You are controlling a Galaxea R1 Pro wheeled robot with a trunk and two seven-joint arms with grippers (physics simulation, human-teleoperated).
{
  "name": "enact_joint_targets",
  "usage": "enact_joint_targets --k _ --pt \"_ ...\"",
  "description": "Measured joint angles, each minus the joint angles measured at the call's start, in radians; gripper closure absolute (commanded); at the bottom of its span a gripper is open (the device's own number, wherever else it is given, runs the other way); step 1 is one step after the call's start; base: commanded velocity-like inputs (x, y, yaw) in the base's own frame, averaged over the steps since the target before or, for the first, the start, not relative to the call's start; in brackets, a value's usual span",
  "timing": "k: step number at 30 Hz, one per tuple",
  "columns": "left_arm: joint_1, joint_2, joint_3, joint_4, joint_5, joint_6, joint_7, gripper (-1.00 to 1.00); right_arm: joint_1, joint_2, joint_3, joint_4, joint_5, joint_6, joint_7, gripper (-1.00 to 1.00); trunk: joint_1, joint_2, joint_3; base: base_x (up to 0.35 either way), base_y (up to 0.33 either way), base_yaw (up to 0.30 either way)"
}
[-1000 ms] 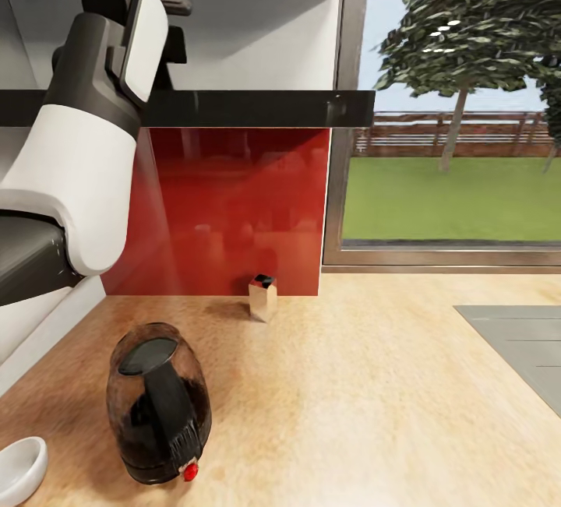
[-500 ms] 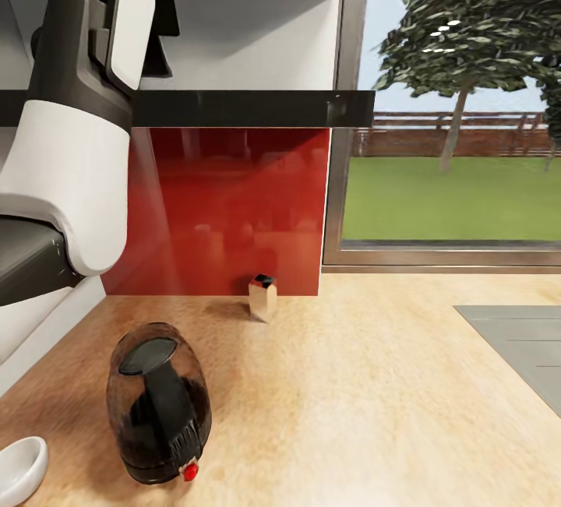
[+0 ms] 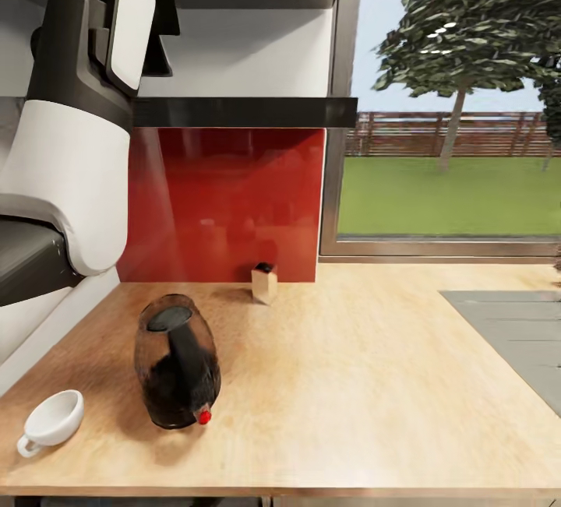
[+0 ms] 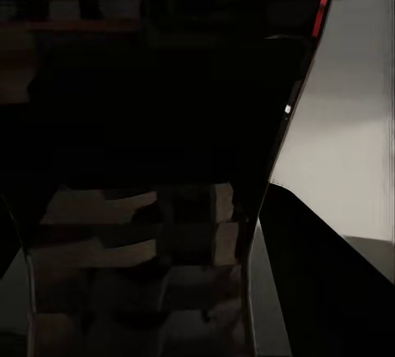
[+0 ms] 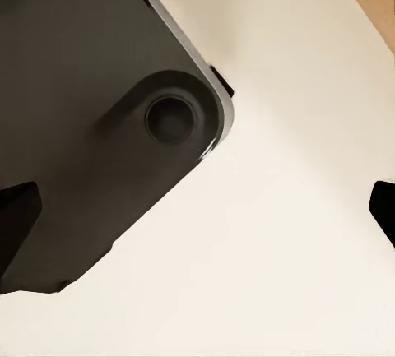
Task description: Set up a coffee station on the kitchen countertop: keep the coffee maker on the countertop, move the bottle of coffee from the kitchen shelf to the counter next to the coffee maker, place a paper coffee filter on top of the coffee maker, put the saucer next to the coffee maker with the coffee cup on the saucer, and place the electric kettle next to the coffee maker.
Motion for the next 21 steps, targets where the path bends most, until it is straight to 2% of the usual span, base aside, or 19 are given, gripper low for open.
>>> enact_joint_targets --k 16,21 --pt "0.000 0.000 -0.001 0.000 0.003 0.000 0.000 1.00 -0.001 0.000 -0.007 -0.002 -0.006 0.002 -0.001 -1.00 0.000 0.000 0.000 -0.336 0.000 -0.002" --pt "0.000 0.000 -0.001 0.000 0.004 0.000 0.000 1.00 -0.001 0.000 -0.007 -0.002 -0.006 0.004 0.000 -1.00 0.000 0.000 0.000 -0.227 0.000 -0.136"
